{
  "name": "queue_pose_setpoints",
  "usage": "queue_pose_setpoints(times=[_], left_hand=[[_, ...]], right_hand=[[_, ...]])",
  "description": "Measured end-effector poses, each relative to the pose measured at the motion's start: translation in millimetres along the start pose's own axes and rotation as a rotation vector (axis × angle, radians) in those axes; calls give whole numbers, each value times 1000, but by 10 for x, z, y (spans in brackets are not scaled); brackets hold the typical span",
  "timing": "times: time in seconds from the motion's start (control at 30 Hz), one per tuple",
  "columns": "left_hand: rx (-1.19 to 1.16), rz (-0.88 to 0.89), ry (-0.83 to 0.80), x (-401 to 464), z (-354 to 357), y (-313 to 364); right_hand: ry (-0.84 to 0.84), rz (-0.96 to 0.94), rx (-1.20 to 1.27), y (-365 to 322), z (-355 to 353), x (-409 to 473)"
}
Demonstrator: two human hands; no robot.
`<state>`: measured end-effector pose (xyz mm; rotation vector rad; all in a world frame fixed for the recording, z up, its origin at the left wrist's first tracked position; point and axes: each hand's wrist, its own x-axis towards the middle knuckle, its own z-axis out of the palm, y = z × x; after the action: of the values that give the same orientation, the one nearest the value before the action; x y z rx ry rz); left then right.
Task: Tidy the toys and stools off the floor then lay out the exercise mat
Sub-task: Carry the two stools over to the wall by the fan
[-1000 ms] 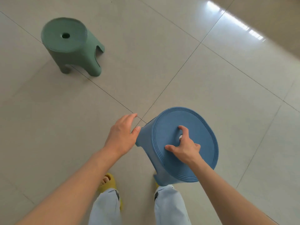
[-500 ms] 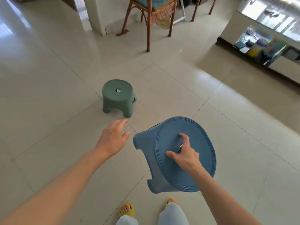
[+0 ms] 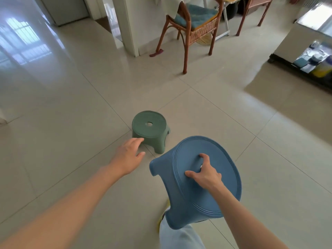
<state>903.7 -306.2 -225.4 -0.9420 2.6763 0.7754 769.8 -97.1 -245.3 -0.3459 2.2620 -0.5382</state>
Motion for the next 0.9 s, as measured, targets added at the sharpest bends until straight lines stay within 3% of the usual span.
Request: queue_pose_setpoints(times=[0.33, 0.6, 0.9], left_hand=[[105, -35, -139, 1490, -187, 24], [202, -69, -336, 2898, 93, -201], [381, 4, -555, 4235, 729, -915]], right_hand=[[-101, 56, 140, -215, -295, 1117], [44, 227, 179, -402, -395, 1906], [164, 437, 226, -588, 97, 3086]])
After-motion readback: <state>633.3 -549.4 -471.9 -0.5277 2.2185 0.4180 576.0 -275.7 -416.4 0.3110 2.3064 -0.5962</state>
